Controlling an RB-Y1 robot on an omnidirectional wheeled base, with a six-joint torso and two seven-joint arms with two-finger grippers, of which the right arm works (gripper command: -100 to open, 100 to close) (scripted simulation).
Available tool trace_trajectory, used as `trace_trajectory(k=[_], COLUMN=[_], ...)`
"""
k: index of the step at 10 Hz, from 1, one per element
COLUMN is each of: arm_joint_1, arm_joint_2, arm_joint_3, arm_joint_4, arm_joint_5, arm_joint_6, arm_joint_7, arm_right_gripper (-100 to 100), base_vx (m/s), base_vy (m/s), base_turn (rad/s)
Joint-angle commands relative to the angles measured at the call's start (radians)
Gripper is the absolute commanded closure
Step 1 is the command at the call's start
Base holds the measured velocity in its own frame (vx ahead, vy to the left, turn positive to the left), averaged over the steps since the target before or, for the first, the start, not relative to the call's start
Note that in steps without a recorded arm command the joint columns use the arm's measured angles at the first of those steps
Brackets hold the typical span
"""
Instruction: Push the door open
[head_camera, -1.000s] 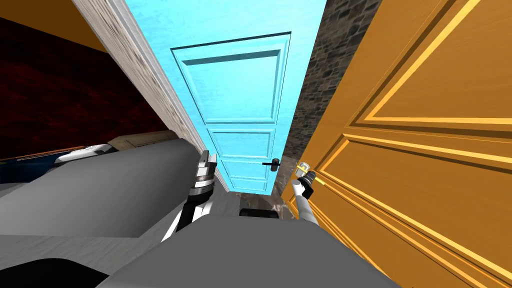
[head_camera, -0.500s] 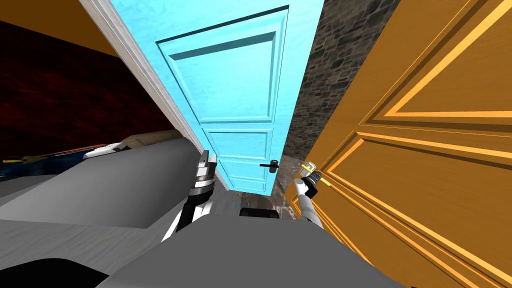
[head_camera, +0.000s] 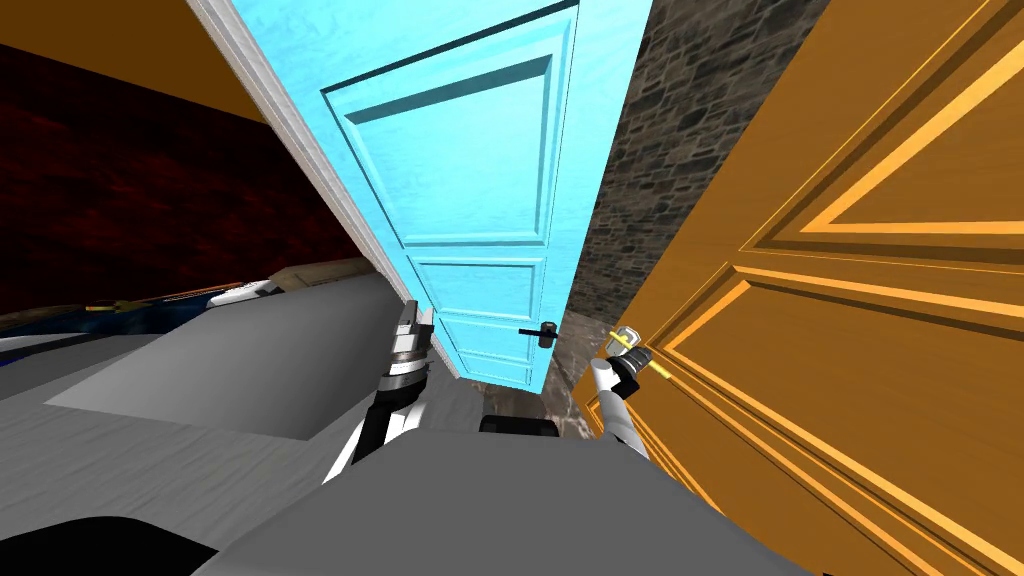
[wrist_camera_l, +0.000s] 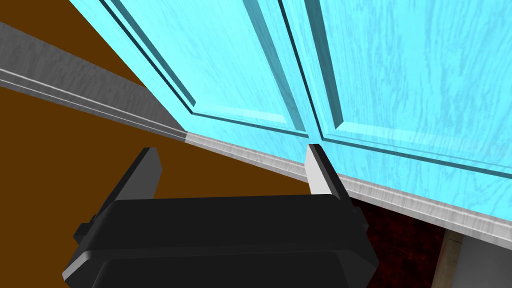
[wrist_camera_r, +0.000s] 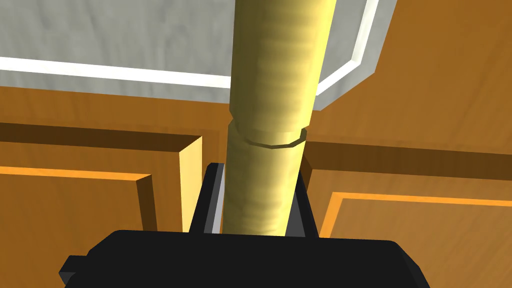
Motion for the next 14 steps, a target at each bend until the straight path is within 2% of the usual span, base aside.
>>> trace_trajectory(k=[1, 3, 5, 8, 9, 10, 11, 12, 14], arm_joint_1=[0.002, 0.002, 0.000, -0.001, -0.003, -0.003, -0.005, -0.005, -0.007], arm_joint_2=[-0.025, -0.025, -0.031, -0.033, -0.036, -0.036, -0.037, -0.037, -0.038], arm_joint_3=[-0.029, -0.029, -0.049, -0.059, -0.080, -0.080, -0.091, -0.091, -0.112], arm_joint_4=[-0.010, -0.010, -0.012, -0.013, -0.015, -0.015, -0.016, -0.016, -0.019], arm_joint_5=[-0.013, -0.013, -0.028, -0.035, -0.051, -0.051, -0.058, -0.058, -0.074], arm_joint_6=[-0.035, -0.035, -0.066, -0.082, -0.115, -0.115, -0.131, -0.131, -0.165], arm_joint_7=[0.013, 0.013, 0.025, 0.031, 0.043, 0.043, 0.049, 0.049, 0.062], arm_right_gripper=[100, 100, 100, 100, 100, 100, 100, 100, 100], base_vx=[0.031, 0.011, 0.021, 0.013, 0.038, 0.027, 0.025, 0.022, 0.025], base_vy=[-0.106, -0.051, -0.056, -0.058, -0.109, -0.100, -0.067, -0.054, -0.070], base_turn=[0.144, 0.016, 0.110, 0.060, 0.175, 0.099, 0.101, 0.033, 0.105])
